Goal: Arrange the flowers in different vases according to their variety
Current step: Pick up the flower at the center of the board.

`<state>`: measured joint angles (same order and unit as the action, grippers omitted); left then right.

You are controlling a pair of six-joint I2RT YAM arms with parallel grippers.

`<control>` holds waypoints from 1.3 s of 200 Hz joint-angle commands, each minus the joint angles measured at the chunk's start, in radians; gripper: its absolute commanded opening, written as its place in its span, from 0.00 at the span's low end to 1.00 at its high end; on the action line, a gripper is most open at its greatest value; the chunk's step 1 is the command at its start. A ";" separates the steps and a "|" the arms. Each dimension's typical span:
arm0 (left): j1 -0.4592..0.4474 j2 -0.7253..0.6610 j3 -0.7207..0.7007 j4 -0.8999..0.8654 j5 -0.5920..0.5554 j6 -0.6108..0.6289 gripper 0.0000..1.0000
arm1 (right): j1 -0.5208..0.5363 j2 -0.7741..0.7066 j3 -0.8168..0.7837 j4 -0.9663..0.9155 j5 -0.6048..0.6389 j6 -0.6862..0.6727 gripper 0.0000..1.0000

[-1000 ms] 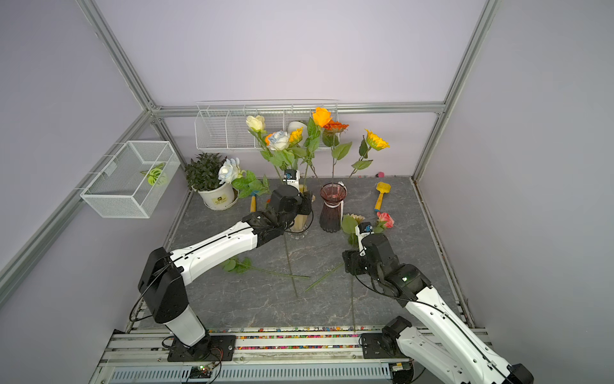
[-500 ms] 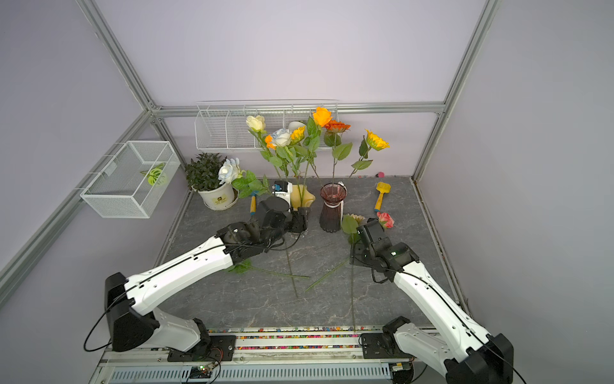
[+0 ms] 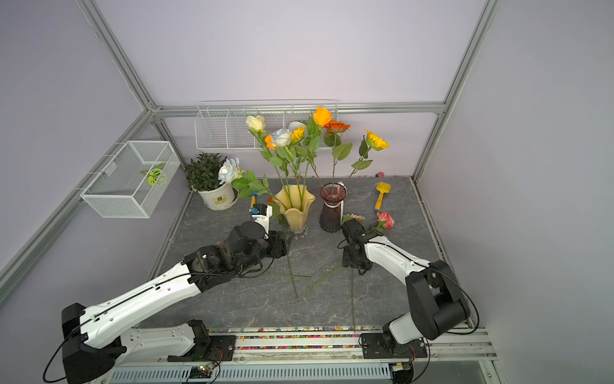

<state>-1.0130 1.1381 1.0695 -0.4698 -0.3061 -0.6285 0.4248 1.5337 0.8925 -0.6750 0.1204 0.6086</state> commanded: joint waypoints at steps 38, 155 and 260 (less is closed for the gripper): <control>-0.002 -0.101 -0.041 -0.039 -0.037 -0.029 0.68 | -0.004 0.170 0.081 0.061 0.086 -0.032 0.51; -0.002 -0.114 -0.072 -0.025 -0.028 -0.057 0.68 | -0.004 0.026 0.056 0.011 0.086 -0.040 0.00; -0.002 -0.103 -0.135 0.095 -0.023 -0.147 0.79 | -0.001 -0.778 0.238 -0.165 0.133 -0.200 0.00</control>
<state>-1.0130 1.0306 0.9588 -0.4133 -0.3397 -0.7307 0.4248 0.7811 1.0183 -0.8276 0.2302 0.4969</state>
